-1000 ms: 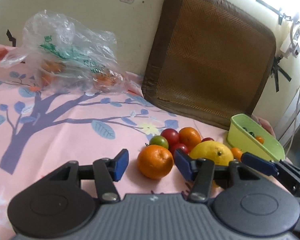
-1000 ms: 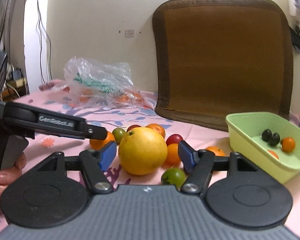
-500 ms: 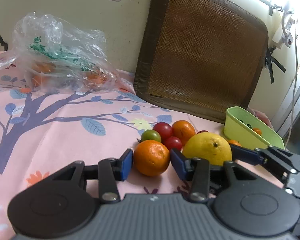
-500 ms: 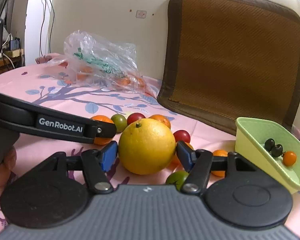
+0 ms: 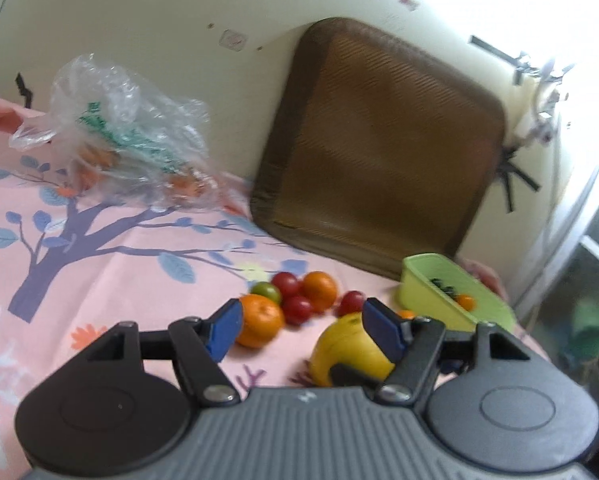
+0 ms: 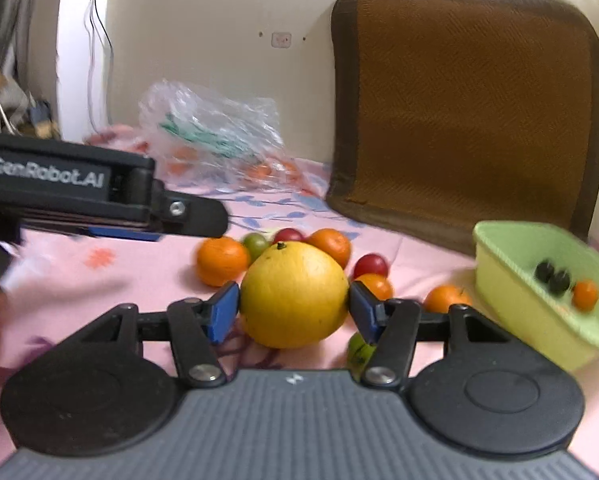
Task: Organize fruits
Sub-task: 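Clamp the yellow grapefruit between the left and right tools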
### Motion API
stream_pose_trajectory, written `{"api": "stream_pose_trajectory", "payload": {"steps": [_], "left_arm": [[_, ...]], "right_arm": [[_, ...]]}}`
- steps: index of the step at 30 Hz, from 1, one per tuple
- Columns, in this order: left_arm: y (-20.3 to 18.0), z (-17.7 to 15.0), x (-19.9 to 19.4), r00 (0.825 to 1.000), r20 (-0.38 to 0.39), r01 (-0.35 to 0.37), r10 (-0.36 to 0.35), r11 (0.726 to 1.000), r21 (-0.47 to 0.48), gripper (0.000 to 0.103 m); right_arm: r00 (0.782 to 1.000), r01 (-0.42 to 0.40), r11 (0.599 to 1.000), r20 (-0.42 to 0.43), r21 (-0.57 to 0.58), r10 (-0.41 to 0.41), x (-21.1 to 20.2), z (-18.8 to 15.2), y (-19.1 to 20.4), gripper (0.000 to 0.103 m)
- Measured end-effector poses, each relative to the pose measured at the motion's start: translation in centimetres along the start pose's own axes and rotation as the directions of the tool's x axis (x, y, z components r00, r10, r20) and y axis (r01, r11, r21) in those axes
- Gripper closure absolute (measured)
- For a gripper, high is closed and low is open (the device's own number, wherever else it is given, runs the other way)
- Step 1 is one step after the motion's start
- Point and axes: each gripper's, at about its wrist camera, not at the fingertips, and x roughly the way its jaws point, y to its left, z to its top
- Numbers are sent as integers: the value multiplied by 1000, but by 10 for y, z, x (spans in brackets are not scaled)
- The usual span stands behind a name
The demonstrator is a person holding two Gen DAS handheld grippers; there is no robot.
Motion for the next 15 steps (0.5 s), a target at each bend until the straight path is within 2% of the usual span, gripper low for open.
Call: {"api": "stream_pose_trajectory", "payload": {"steps": [5,15], "left_arm": [[-7,-12,-9,999,-28,42,-42,999,-4,35],[-9,-22,-11,995,-71,68,-69,998,-17,35]], "right_arm": [[990,-120,991,-73,62,125,-22,1,1,41],[990,-117,991,-66,68,121,-30,-7,5,40]]}}
